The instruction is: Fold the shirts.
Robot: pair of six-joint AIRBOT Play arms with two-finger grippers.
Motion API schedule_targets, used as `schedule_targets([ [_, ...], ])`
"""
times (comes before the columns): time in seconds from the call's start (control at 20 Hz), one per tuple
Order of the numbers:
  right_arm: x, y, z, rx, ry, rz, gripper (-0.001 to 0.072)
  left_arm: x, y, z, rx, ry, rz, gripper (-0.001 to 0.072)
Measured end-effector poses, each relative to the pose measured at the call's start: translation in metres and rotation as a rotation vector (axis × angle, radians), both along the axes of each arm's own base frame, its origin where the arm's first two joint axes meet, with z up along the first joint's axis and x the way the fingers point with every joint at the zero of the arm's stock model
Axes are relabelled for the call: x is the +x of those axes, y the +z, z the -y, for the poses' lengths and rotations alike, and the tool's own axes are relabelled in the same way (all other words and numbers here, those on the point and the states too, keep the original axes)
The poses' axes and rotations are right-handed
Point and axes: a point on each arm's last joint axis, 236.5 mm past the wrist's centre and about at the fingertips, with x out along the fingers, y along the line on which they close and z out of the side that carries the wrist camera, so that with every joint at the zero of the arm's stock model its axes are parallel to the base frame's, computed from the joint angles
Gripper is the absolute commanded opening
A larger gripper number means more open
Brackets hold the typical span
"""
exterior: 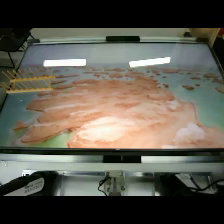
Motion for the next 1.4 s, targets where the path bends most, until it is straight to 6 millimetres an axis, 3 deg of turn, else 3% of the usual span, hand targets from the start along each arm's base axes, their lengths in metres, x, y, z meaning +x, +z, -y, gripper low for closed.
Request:
schedule_targets([
  [0.15,0.012,-0.017,-0.017,0.093,0.055,0.024,0.0562,0.005,-0.005,-0.001,0.006,0.004,-0.010,0.0605],
  [0.2,0.016,-0.023,-0.024,0.128,0.078,0.024,0.0689,0.008,-0.008,-0.002,0.015,0.011,-0.014,0.0605],
  [0.35,0.033,-0.035,-0.045,0.198,0.158,0.029,0.0689,0.020,-0.026,-0.014,0.076,0.068,-0.041,0.0605],
  [0.5,0.053,-0.059,-0.066,0.318,0.245,0.048,0.0687,0.031,-0.061,-0.036,0.220,0.166,-0.116,0.0583],
  [0.55,0.062,-0.072,-0.073,0.378,0.285,0.056,0.0679,0.033,-0.075,-0.047,0.275,0.208,-0.156,0.0484],
  [0.75,0.110,-0.130,-0.112,0.662,0.519,0.018,0.0678,0.027,-0.141,-0.104,0.514,0.408,-0.386,0.0473],
  [0.9,0.152,-0.155,-0.150,0.794,0.726,-0.054,0.0669,0.011,-0.191,-0.122,0.625,0.476,-0.564,0.0473],
  [1.1,0.211,-0.213,-0.215,0.995,1.006,-0.280,0.0643,-0.010,-0.251,-0.120,0.771,0.508,-0.714,0.0473],
  [1.15,0.222,-0.230,-0.231,1.039,1.059,-0.344,0.0550,-0.014,-0.261,-0.117,0.793,0.514,-0.734,0.0473],
  [1.2,0.234,-0.246,-0.246,1.075,1.106,-0.402,0.0531,-0.015,-0.268,-0.114,0.803,0.527,-0.746,0.0470],
  [1.3,0.257,-0.284,-0.277,1.157,1.183,-0.515,0.0532,-0.014,-0.283,-0.105,0.802,0.554,-0.769,0.0386],
  [1.4,0.274,-0.323,-0.301,1.243,1.225,-0.632,0.0532,-0.013,-0.299,-0.102,0.820,0.569,-0.802,0.0387],
])
